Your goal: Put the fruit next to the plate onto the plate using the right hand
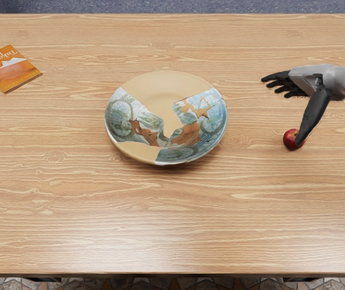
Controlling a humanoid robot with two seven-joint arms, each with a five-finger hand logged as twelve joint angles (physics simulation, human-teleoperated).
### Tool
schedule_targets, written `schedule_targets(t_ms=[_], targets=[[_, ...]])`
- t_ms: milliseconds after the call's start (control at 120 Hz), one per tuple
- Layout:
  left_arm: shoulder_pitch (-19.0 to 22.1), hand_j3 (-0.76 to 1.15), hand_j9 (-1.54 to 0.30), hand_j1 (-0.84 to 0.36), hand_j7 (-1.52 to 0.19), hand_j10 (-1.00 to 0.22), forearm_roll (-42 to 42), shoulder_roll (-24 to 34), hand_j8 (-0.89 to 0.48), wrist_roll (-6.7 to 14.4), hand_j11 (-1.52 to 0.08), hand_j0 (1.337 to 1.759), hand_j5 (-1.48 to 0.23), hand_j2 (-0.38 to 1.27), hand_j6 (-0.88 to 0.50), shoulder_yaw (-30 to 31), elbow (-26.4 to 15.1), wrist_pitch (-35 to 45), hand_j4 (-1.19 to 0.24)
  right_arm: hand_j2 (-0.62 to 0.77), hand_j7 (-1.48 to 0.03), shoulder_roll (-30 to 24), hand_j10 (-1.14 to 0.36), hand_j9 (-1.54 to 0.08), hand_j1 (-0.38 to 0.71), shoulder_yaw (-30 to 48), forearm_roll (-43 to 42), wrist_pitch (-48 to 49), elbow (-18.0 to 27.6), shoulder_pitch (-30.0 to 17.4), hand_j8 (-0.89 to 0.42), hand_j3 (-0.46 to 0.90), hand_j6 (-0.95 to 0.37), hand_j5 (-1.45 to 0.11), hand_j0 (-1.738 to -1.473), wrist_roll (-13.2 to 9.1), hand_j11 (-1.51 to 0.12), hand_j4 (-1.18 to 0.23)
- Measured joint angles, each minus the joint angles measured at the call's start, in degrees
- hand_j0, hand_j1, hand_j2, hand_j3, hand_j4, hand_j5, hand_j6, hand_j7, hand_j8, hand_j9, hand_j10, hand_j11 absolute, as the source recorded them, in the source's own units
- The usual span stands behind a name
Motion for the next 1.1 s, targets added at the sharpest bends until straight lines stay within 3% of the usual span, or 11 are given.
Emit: schedule_targets(t_ms=[158,475,792,1100], targets=[[0.0,0.0,-0.3,0.07,-0.3,-0.23,0.0,0.0,-0.23,0.0,-0.3,1.658,-0.3,0.05,-0.23,0.0,0.0,0.0,-0.23,-0.01,-0.04,4.11,-0.04,-0.04,-0.31,-3.45,-10.53,-10.57,0.51,-1.12,-0.04,0.0,-0.04,-0.05,-1.658,-2.12,-0.04,-0.04],[0.0,0.0,-0.3,0.07,-0.3,-0.23,0.01,0.0,-0.23,0.0,-0.3,1.658,-0.3,0.05,-0.23,0.0,0.0,0.0,-0.23,-0.02,-0.12,10.71,-0.1,-0.12,-0.24,-7.36,-25.51,-24.51,-1.81,-6.86,-0.1,0.0,-0.1,-0.12,-1.658,-2.68,-0.12,-0.1],[0.0,0.0,-0.3,0.07,-0.3,-0.23,0.02,0.0,-0.23,0.0,-0.3,1.658,-0.3,0.05,-0.23,0.0,0.0,0.0,-0.23,-0.03,-0.22,11.35,-0.17,-0.22,-0.15,-7.17,-27.97,-31.74,-2.33,-14.68,-0.17,0.0,-0.17,-0.22,-1.658,-2.71,-0.22,-0.17],[0.0,0.0,-0.3,0.07,-0.3,-0.23,0.01,0.0,-0.23,0.0,-0.3,1.658,-0.3,0.05,-0.23,0.0,0.0,0.0,-0.23,-0.06,-0.38,11.44,-0.3,-0.39,0.0,-5.96,-27.52,-32.82,-2.93,-16.43,-0.3,0.0,-0.3,-0.39,-1.658,-2.71,-0.39,-0.3]])
